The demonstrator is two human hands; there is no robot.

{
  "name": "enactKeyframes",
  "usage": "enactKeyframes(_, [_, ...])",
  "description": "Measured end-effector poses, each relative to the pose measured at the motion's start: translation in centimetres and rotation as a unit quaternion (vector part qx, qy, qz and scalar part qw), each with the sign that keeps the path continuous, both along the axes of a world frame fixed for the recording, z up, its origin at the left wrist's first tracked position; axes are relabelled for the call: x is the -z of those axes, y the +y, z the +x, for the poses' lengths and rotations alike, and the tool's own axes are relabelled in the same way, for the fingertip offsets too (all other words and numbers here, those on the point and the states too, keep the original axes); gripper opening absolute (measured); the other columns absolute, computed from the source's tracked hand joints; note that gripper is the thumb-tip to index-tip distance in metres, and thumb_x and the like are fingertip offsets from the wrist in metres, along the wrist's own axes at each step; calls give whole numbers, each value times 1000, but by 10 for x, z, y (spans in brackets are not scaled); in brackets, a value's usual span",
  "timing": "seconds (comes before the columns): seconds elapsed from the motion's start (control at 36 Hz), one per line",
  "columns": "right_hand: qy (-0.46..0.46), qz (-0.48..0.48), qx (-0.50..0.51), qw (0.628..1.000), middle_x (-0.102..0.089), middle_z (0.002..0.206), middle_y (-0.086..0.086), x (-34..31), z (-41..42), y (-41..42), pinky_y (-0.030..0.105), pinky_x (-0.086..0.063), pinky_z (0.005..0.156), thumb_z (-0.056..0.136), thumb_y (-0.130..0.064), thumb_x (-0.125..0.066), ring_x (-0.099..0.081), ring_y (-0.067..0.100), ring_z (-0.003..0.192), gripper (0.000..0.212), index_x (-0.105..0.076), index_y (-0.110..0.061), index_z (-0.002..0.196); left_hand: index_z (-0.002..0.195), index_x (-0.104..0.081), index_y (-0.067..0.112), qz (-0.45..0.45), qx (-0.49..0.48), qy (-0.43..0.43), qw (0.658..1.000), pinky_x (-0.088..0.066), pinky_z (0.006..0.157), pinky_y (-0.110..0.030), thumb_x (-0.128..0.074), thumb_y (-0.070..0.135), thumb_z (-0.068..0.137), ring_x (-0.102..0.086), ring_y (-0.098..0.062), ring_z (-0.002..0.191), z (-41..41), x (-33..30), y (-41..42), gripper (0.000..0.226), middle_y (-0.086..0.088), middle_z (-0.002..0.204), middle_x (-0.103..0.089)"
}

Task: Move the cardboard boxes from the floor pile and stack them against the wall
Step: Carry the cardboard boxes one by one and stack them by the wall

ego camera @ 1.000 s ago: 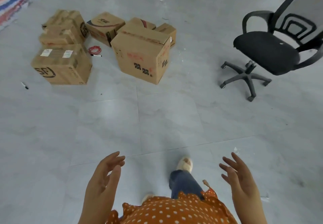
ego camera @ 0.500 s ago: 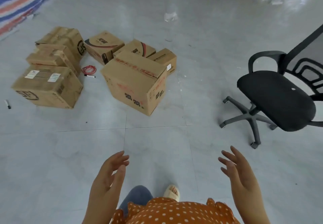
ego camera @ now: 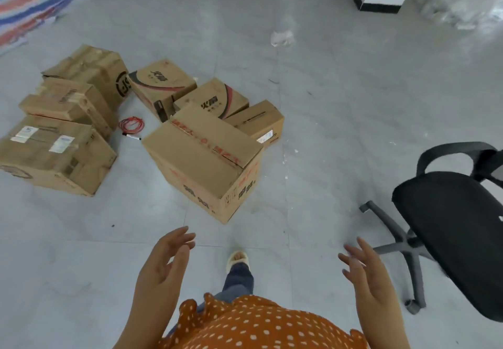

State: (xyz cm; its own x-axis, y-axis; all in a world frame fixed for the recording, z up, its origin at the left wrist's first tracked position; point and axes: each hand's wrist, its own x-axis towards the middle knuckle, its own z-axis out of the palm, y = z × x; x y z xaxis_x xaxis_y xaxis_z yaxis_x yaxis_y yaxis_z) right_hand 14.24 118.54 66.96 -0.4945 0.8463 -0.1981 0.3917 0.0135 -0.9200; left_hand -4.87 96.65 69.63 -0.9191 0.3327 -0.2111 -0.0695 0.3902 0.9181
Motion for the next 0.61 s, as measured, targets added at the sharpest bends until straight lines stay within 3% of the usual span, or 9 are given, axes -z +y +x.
enactKeyframes(0.08, [20, 4, 1, 1000, -63, 115, -25, -12, -55, 41, 41, -49, 96, 61, -91, -44, -62, 0, 106, 68, -46, -52, 117, 91, -52, 69, 12, -19, 6, 1000, -48, 95, -36, -43, 70, 62, -63, -11, 103, -47, -12, 35, 30, 31, 108, -61])
enactKeyframes(0.14, [21, -11, -14, 1000, -63, 119, -16, -19, -87, 63, 45, -48, 98, 81, -72, -47, -64, 7, 106, 46, -45, -48, 119, 91, -53, 68, 8, -27, 6, 1000, -48, 96, -38, -46, 64, 69, -63, -11, 102, -71, -13, 52, 23, 25, 106, -64])
enactKeyframes(0.17, [17, -17, -29, 999, -61, 123, -11, -21, -101, 74, 47, -47, 100, 84, -67, -46, -63, 11, 107, 44, -44, -44, 121, 91, -53, 67, 5, -32, 3, 999, -49, 97, -40, -47, 57, 74, -64, -11, 102, -80, -13, 60, 21, 21, 105, -67])
enactKeyframes(0.25, [-14, -21, -66, 998, -55, 127, -6, -16, -137, 108, 44, -45, 102, 56, -95, -43, -59, 15, 111, 89, -40, -39, 125, 90, -54, 67, -8, -66, -14, 998, -48, 97, -42, -46, 46, 76, -64, -10, 102, -98, -11, 79, 27, 19, 104, -67])
enactKeyframes(0.39, [-70, -43, -146, 986, -50, 118, -28, 4, -195, 173, 46, -44, 103, 43, -102, -36, -58, 14, 110, 87, -39, -53, 114, 94, -57, 60, -14, -156, -42, 987, -48, 96, -42, -48, 43, 78, -62, 2, 99, -116, 1, 114, 25, 27, 104, -65])
enactKeyframes(0.47, [-106, -36, -217, 970, -46, 117, -33, 16, -238, 212, 47, -42, 105, 46, -101, -35, -59, 11, 106, 84, -39, -52, 114, 94, -58, 58, -20, -206, -50, 977, -48, 91, -33, -56, 43, 86, -62, 2, 98, -127, 10, 140, 18, 25, 104, -66])
enactKeyframes(0.56, [-129, -34, -298, 945, -55, 111, -36, 22, -285, 252, 46, -45, 103, 61, -92, -40, -61, 7, 105, 67, -43, -52, 115, 93, -56, 63, -45, -241, -67, 967, -46, 84, -21, -59, 30, 89, -62, 4, 98, -138, 20, 163, 34, 28, 102, -66])
enactKeyframes(0.61, [-139, -25, -349, 927, -60, 110, -33, 25, -317, 278, 43, -46, 102, 53, -97, -41, -61, 10, 108, 75, -45, -53, 114, 93, -56, 61, -65, -265, -77, 959, -48, 81, -13, -58, 15, 93, -61, 5, 98, -145, 26, 179, 47, 28, 102, -65])
